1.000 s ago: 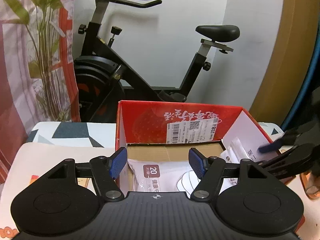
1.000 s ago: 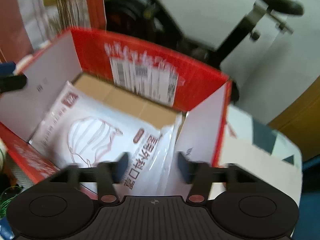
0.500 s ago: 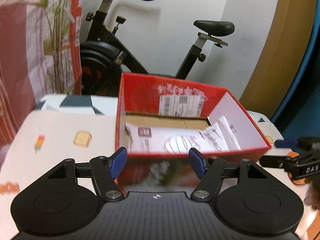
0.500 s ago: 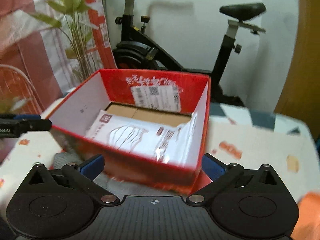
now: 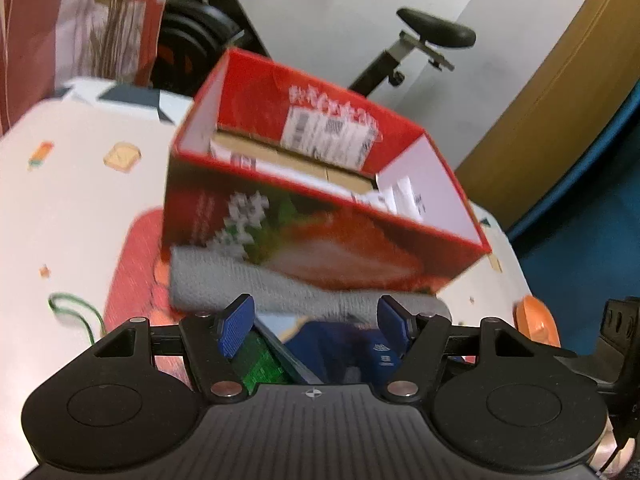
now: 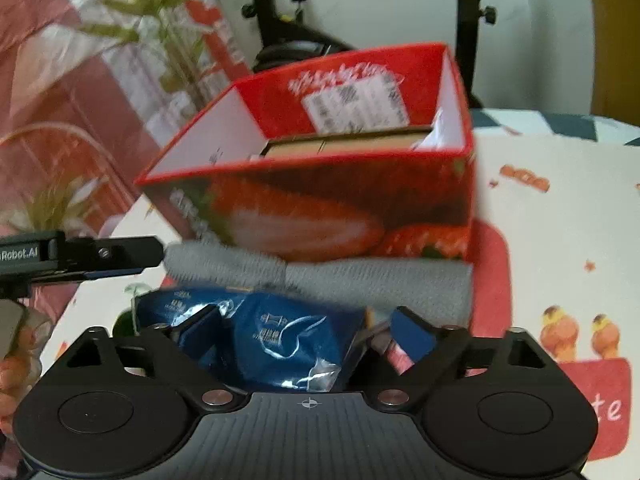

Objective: Organize soft objects
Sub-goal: 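Move the right tool to the blue cotton-pad packet and grasp it, then carry the blue cotton-pad packet with the right tool into the red box and release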

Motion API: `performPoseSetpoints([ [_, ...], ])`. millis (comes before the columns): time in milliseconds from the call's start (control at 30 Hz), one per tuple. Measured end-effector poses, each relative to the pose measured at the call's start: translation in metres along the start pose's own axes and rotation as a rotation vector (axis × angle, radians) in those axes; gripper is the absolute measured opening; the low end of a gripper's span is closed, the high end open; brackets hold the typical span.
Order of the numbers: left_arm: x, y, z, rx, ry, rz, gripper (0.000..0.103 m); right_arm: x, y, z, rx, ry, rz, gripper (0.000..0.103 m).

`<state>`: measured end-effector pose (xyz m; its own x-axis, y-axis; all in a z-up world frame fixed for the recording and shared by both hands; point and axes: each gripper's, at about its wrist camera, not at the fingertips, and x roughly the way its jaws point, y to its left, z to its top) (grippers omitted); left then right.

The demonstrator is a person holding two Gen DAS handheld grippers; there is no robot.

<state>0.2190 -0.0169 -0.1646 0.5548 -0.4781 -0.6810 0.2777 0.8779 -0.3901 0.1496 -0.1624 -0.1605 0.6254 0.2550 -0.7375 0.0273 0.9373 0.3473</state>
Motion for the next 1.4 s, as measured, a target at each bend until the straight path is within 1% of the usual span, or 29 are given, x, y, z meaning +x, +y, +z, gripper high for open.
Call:
performPoseSetpoints([
  [67,0.005,0.0,-0.007,-0.004,0.029,-0.002,0.07,0.002,0.0,-0.006,0.009,0.01,0.018,0.085],
  [133,0.008,0.001,-0.013,-0.022,0.052,-0.008,0.069,0.002,-0.001,-0.01,0.027,0.017,0.04,0.079],
  [233,0.015,0.005,-0.021,-0.053,0.086,-0.014,0.069,0.003,-0.002,-0.016,0.03,0.025,0.059,0.075],
  [367,0.02,0.008,-0.025,-0.07,0.106,-0.022,0.069,0.003,-0.001,-0.022,0.009,0.026,0.067,0.07],
  [500,0.023,0.007,-0.029,-0.063,0.121,-0.028,0.069,0.003,0.0,-0.027,-0.009,0.034,0.074,0.06],
  [567,0.022,0.008,-0.033,-0.055,0.125,-0.034,0.064,0.003,0.002,-0.028,-0.027,0.033,0.069,0.058],
  [633,0.022,0.004,-0.034,-0.037,0.123,-0.043,0.063,0.002,0.002,-0.029,-0.035,0.032,0.068,0.056],
  [800,0.021,0.001,-0.035,-0.014,0.118,-0.039,0.06,0.001,0.004,-0.029,-0.045,0.027,0.067,0.053],
  [867,0.019,-0.002,-0.035,0.003,0.12,-0.021,0.058,0.0,0.006,-0.03,-0.055,0.026,0.065,0.049],
  [900,0.018,-0.004,-0.034,0.019,0.119,-0.009,0.057,-0.002,0.007,-0.029,-0.062,0.024,0.063,0.045],
  [933,0.015,-0.007,-0.034,0.038,0.114,0.003,0.056,-0.004,0.008,-0.028,-0.067,0.02,0.061,0.041],
  [967,0.012,-0.009,-0.034,0.054,0.092,-0.003,0.056,-0.006,0.009,-0.027,-0.071,0.015,0.064,0.04],
  [1033,0.006,-0.009,-0.032,0.058,0.082,0.001,0.056,-0.011,0.011,-0.025,-0.083,0.001,0.072,0.037],
  [1267,-0.021,-0.011,-0.022,0.047,0.006,-0.016,0.056,-0.036,0.026,-0.01,-0.128,-0.074,0.105,0.035],
  [1400,-0.041,-0.022,-0.016,0.081,-0.071,-0.022,0.056,-0.052,0.034,0.001,-0.155,-0.134,0.119,0.035],
])
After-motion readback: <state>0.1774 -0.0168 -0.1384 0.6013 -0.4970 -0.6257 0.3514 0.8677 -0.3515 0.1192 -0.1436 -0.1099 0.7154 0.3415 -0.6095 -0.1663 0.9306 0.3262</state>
